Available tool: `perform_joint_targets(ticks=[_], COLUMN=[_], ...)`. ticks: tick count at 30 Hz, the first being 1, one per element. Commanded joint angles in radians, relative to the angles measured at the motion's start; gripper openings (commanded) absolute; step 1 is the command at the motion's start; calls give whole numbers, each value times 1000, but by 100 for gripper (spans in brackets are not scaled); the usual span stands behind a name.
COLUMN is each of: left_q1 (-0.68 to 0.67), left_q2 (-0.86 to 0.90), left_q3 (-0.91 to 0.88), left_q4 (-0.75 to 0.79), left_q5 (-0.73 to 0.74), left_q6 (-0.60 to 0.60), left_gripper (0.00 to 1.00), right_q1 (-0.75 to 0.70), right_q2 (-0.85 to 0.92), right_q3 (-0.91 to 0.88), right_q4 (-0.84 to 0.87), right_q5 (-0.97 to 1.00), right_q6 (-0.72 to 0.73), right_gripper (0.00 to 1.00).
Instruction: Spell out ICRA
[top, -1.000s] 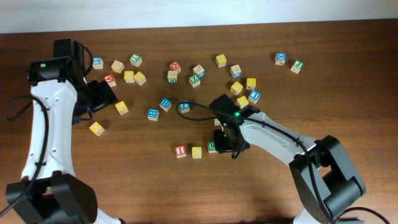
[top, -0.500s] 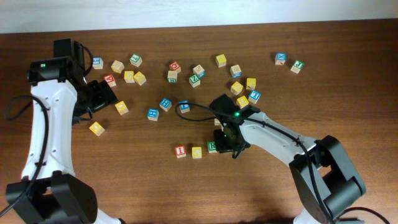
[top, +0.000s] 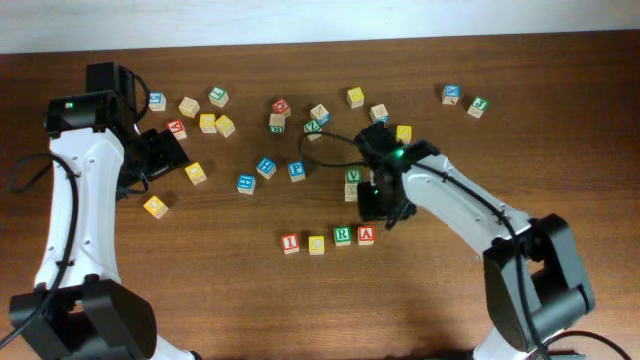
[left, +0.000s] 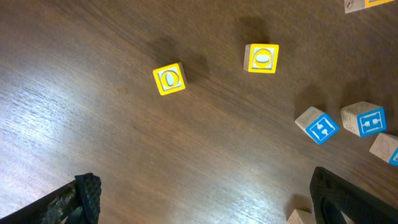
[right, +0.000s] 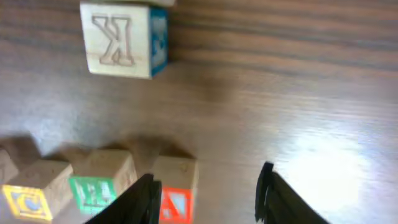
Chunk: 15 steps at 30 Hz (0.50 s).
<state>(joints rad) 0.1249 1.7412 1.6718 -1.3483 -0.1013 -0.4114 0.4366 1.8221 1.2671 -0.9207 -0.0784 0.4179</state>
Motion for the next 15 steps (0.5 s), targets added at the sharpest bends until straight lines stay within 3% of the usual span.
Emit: perform_joint_targets(ticks=[1, 3, 5, 8, 12, 15], left_q1=[4, 4, 5, 4, 4, 4], left_q2=[-1, -1, -1, -1, -1, -1], left_q3=[2, 2, 2, 2, 2, 2], left_q4=[1, 1, 1, 1, 1, 1], left_q5=[3, 3, 3, 3, 3, 3], left_q6=[-2, -2, -2, -2, -2, -2], left_gripper=[99, 99, 99, 99, 99, 99], right_q1=[-60, -91, -64, 48, 257, 349], right_q2=[2, 2, 2, 2, 4, 20], right_q3=[182, 288, 320, 319, 270, 203], right_q4=[-175, -337, -449, -432, -283, -128], right_q5=[5, -37, -246, -254, -56, -17], right_q6=[-22, -52, -179, -159, 124, 254], right_gripper=[42, 42, 43, 46, 46, 45])
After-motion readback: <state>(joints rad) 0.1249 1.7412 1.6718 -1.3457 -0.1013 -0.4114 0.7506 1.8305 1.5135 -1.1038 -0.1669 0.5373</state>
